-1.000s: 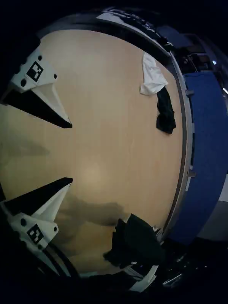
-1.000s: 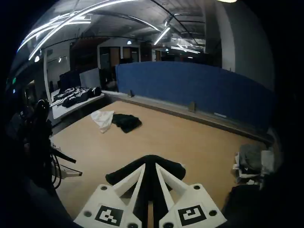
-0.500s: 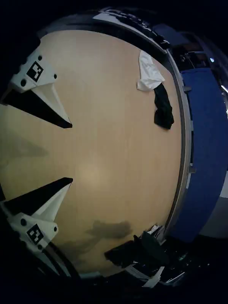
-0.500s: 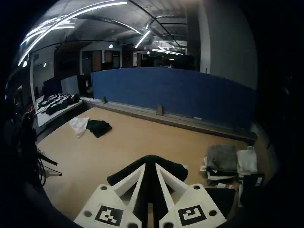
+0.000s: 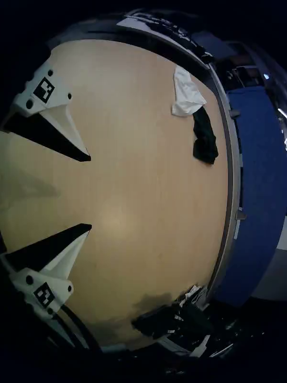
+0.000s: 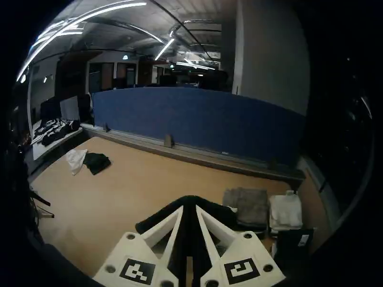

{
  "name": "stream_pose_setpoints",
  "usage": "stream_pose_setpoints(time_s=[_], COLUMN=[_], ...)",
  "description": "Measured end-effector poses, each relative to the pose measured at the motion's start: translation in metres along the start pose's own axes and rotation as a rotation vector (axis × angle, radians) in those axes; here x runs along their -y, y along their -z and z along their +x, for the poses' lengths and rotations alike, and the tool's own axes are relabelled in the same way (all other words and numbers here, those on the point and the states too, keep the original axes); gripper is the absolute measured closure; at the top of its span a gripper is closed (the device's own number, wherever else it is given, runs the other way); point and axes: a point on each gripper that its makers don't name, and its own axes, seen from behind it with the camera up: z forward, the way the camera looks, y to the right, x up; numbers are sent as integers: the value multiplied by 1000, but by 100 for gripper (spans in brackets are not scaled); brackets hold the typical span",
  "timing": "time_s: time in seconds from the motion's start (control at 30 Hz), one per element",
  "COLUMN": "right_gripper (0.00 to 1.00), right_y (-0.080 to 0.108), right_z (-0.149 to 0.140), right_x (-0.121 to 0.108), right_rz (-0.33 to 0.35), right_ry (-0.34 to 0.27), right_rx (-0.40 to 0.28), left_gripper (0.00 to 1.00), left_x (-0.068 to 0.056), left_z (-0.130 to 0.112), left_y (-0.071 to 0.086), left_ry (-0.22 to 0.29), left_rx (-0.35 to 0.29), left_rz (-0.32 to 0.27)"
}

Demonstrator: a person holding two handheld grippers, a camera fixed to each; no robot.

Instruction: Fold towel

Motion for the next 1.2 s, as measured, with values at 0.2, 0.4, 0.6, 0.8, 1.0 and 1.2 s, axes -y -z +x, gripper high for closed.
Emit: stream_pose_setpoints(time_s=[0.2,0.4,0.6,0.8,1.0,1.2], right_gripper=[97,97,97,97,97,97], right_y=[-8,-16,-21,-10,16,42], right_z=[2,1,-8,-35,-77,-121], right_x=[-27,-47,-57,-66,-81,-97], right_rz=[-28,-46,-57,-81,-132,-189], right_ry=[-23,-39,-48,-80,-140,-198], right_rx=[-6,-4,10,38,78,120], left_gripper=[3,3,3,3,3,3], left_x=[-1,-1,-2,-5,-10,-14], left_z=[0,-2,-2,1,2,2], left_y=[2,1,0,-1,-3,-4], left_ry=[-6,-11,-14,-21,-26,-40], left_rx=[-1,1,3,3,4,7], left_rz=[4,11,14,13,7,3])
